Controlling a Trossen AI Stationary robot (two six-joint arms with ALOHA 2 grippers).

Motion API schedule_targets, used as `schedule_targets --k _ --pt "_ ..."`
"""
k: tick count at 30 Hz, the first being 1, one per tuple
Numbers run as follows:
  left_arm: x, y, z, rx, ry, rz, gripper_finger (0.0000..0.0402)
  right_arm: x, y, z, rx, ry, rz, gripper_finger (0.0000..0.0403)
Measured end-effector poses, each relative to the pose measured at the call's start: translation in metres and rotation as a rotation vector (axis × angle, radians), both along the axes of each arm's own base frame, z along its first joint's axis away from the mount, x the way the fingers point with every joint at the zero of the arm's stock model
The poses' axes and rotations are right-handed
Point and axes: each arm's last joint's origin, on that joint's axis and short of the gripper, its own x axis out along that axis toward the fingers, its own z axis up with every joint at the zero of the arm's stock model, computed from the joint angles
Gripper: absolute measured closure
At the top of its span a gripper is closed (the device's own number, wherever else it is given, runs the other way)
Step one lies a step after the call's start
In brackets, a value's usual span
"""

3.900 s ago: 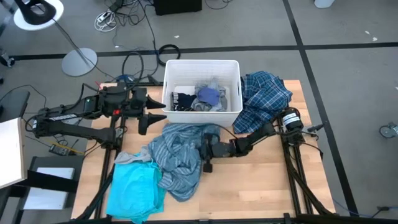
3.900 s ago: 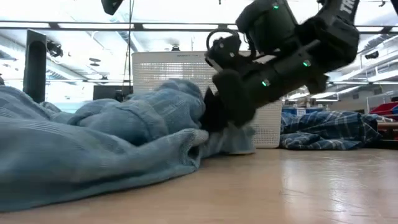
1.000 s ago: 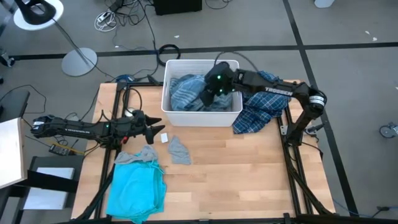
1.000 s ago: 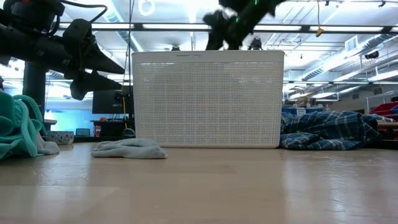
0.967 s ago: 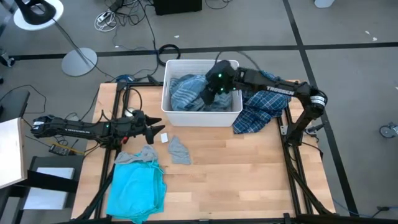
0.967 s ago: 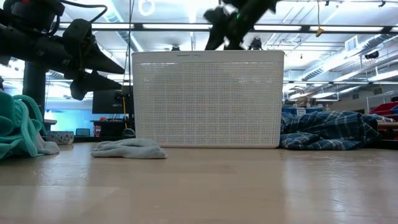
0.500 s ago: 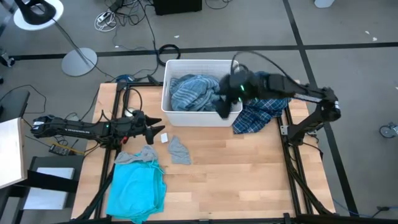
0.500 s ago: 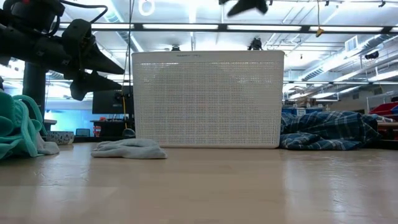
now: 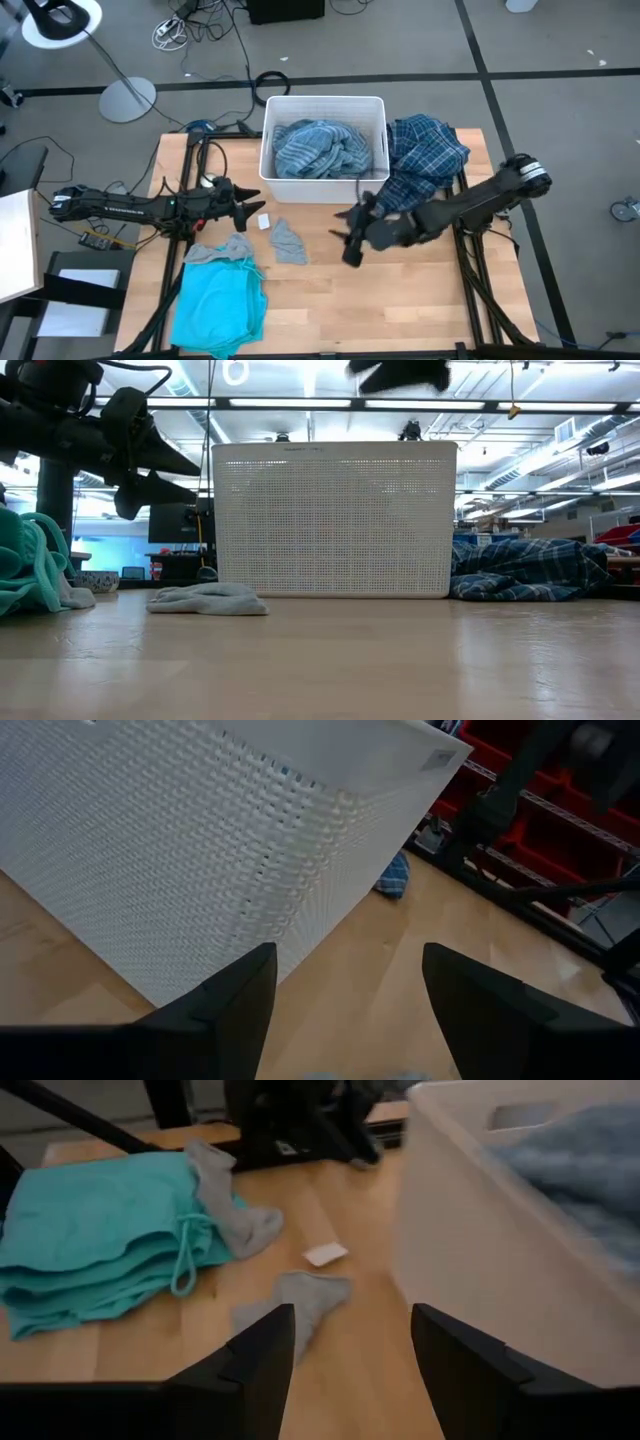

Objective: Sort clothes
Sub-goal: Put the gray sock into the white laundry bin

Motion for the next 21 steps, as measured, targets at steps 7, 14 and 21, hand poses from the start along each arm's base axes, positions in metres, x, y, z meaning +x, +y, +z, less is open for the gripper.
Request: schedule_targets --k 7,14,21 --pt "0.0 0.0 0.001 0.0 -0.011 0.0 0.0145 0.046 -0.002 -0.084 -0.086 -0.081 0.073 0.0201" --pt "0.0 -0.001 0.0 -0.005 0.0 -0.024 0.0145 0.094 -0.005 -0.164 -0.093 -0.138 0.245 0.0203" --pt "0.0 -0.001 -0.001 -0.009 0.008 -0.032 0.0145 0.128 -0.013 -0.213 -0.088 -0.11 0.209 0.0205"
